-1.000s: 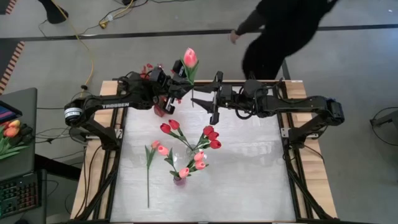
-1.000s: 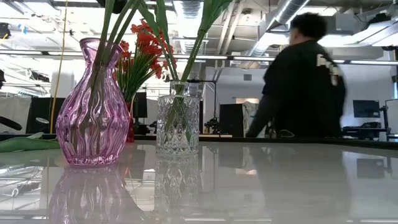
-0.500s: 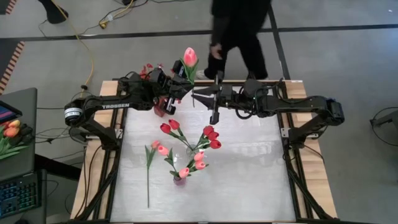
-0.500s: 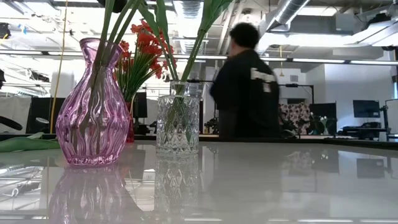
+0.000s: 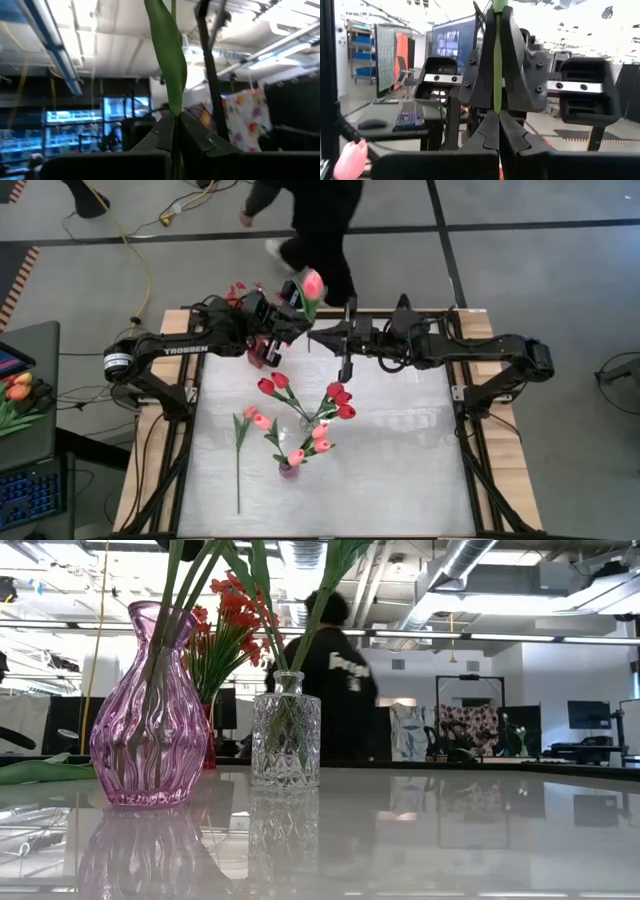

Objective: Sort flowers into vase by color
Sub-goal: Put the pink flower into the purple vase

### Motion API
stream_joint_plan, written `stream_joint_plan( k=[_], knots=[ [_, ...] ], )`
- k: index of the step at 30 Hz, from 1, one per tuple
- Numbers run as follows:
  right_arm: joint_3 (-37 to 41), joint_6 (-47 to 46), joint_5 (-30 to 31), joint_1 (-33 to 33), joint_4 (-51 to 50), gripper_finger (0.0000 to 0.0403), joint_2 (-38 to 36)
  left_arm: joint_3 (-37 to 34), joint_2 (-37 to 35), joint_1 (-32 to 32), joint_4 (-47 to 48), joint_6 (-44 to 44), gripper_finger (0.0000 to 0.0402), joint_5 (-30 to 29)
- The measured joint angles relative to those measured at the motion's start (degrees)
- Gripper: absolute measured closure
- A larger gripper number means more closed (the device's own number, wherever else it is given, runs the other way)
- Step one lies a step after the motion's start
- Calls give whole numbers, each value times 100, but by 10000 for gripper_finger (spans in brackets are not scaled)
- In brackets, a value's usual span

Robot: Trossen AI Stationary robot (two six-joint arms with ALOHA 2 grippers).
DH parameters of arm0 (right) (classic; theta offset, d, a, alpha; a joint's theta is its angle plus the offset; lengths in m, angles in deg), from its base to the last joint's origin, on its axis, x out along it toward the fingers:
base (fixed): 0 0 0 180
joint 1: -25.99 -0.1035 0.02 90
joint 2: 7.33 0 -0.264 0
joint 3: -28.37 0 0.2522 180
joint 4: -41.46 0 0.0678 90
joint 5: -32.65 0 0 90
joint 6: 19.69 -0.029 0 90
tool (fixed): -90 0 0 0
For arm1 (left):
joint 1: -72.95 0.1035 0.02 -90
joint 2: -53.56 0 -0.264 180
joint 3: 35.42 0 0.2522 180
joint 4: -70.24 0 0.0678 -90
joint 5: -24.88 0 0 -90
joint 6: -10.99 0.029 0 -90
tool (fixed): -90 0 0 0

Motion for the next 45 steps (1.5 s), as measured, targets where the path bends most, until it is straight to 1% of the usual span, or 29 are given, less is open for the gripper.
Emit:
stream_joint_plan(
  k=[3, 8, 11, 13, 16, 19, 22, 29, 35, 38, 45],
  knots=[
    [0, 0, -7, -2, -253, 385, -23, 0, -15, 55, 268, -58, 387, 380],
    [2, -132, 4, 4, -861, 386, -125, 0, -17, 229, 780, -485, 345, 877],
    [2, -159, 2, -4, -1163, 386, -201, 0, -19, 382, 838, -569, 321, 1282],
    [2, -218, 6, -7, -1229, 386, -214, 0, -48, 478, 877, -719, 309, 1376],
    [3, -262, 11, -9, -1376, 386, -274, 0, -52, 599, 878, -880, 298, 1661],
    [4, -298, 40, -9, -1491, 386, -363, 0, -52, 713, 901, -1064, 296, 1947],
    [2, -391, 138, -9, -1468, 386, -404, 0, -55, 734, 1120, -955, 295, 1906],
    [2, -546, 155, -9, -1639, 386, -428, 0, -51, 606, 1903, -114, 295, 1540],
    [2, -679, 206, -9, -1987, 386, -428, 0, -50, 524, 2001, 237, 301, 1544],
    [2, -706, 384, -9, -2109, 385, -428, 0, -50, 524, 2175, 458, 309, 1534],
    [2, -675, 508, -9, -2127, 385, -437, 0, -50, 524, 2566, 882, 322, 1397]
  ],
)
